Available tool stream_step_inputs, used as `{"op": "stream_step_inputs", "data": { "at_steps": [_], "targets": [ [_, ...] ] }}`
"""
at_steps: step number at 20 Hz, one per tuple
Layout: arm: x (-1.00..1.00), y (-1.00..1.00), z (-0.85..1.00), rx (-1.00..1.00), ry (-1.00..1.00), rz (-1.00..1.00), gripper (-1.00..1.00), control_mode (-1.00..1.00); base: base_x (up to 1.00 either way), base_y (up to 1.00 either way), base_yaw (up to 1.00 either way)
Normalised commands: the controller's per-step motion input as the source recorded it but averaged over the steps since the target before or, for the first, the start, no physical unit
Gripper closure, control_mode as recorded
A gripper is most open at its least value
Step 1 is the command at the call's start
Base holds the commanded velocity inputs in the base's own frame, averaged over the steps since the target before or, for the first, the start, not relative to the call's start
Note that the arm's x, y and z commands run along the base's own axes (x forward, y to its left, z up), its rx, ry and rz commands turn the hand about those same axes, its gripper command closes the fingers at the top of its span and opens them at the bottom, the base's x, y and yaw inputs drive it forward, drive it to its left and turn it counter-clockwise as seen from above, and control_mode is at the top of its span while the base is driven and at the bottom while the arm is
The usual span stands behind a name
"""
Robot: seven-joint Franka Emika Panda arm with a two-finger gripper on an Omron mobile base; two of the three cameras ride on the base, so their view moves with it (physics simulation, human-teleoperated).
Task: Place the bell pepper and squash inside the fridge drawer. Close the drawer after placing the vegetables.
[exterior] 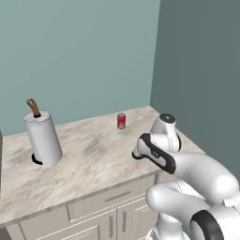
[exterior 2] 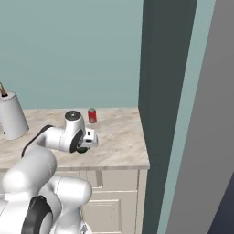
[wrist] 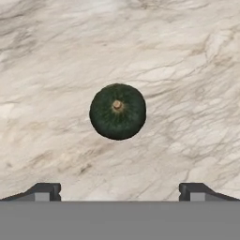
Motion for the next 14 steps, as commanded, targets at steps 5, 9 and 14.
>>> {"op": "stream_step_inputs", "data": {
  "at_steps": [5,9,14],
  "targets": [
    [0.23,0.04,-0.23,0.00,0.01,0.00,-1.00,-1.00,0.00,0.00,0.00],
    [0.23,0.01,-0.15,0.00,0.02,0.00,-1.00,-1.00,0.00,0.00,0.00],
    [0.17,0.09,-0.13,0.00,0.02,0.00,-1.00,-1.00,0.00,0.00,0.00]
  ]
}}
